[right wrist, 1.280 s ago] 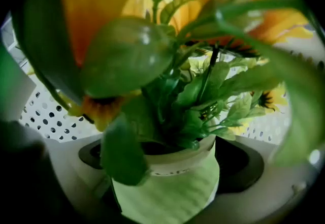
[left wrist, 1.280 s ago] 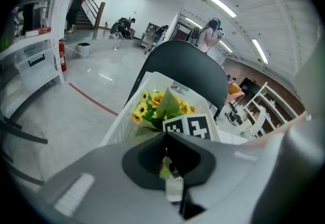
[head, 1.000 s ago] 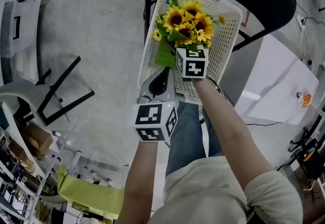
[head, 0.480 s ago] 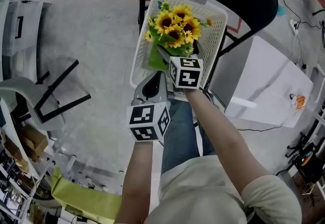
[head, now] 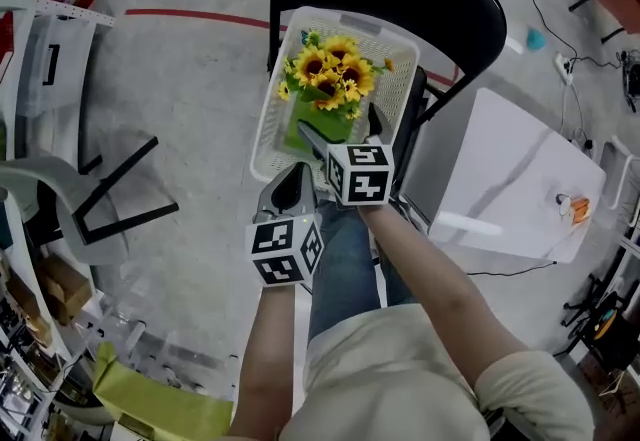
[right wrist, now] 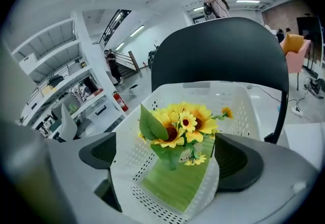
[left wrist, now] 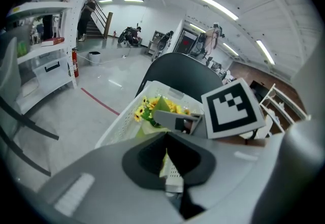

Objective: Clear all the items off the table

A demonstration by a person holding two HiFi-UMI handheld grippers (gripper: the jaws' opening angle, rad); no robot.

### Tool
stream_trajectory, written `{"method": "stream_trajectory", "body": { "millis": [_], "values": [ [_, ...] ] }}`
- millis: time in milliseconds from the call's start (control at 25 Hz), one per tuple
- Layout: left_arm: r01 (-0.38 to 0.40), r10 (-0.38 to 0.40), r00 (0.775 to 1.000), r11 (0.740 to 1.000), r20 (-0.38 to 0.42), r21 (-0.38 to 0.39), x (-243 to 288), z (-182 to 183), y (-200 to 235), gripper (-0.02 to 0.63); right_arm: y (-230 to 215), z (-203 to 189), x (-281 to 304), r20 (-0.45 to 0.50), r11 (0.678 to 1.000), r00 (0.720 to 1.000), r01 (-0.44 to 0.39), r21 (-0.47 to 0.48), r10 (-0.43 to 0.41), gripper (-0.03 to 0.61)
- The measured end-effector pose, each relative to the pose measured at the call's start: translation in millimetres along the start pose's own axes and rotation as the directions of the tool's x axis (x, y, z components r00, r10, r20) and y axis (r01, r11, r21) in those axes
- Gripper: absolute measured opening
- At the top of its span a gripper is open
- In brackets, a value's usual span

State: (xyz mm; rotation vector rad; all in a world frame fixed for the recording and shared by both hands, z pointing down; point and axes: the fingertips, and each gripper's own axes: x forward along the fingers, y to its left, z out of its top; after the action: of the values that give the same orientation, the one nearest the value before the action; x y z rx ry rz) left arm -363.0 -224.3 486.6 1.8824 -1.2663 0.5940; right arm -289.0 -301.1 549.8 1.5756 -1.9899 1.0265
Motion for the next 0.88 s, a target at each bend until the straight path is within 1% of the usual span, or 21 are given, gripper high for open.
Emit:
{"method": "stream_trajectory", "body": {
  "millis": [200,360,400,480,600,720,760,880],
  "values": [
    [0.003,-0.003,1.000,1.000,0.011,0.013,-7.8,1.0,-9.8,0.009,8.1,8.9,-27.2,0.012,0.998,0.999,-0.032,-0.045,0.033,0.594],
    [-0.002,0.002,1.000,1.000,0.017,0.021,-14.4,1.9,-17.3,0.009,17.5,12.1,-51.4,-0.001,0.992,0.997,-0.081,-0.101,0.081,0.579],
    [-0.005,0.005,1.000,1.000,0.019,0.021,-16.5,2.5,-18.8,0.009,19.6,13.0,-58.1,-0.004,0.989,0.996,-0.089,-0.119,0.089,0.561],
    [-0.010,0.010,1.000,1.000,0.022,0.015,-20.6,3.9,-21.2,0.009,23.2,15.4,-71.5,-0.002,0.982,0.995,-0.098,-0.161,0.099,0.489],
    [-0.012,0.012,1.000,1.000,0.025,0.016,-26.9,6.0,-26.2,0.009,27.9,17.6,-89.8,-0.001,0.969,0.993,-0.116,-0.217,0.118,0.422],
    [-0.007,0.006,1.000,0.999,0.022,0.034,-33.1,7.4,-34.2,0.009,30.3,17.0,-105.7,-0.024,0.958,0.990,-0.144,-0.250,0.142,0.349],
    [-0.004,0.003,1.000,0.999,0.021,0.041,-34.7,7.7,-36.7,0.009,29.9,17.8,-110.4,-0.027,0.954,0.989,-0.145,-0.261,0.143,0.315],
    [0.000,-0.001,1.000,0.998,0.021,0.061,-38.3,9.8,-42.1,0.009,27.2,22.5,-121.8,-0.023,0.949,0.990,-0.137,-0.285,0.137,0.247]
  ]
}}
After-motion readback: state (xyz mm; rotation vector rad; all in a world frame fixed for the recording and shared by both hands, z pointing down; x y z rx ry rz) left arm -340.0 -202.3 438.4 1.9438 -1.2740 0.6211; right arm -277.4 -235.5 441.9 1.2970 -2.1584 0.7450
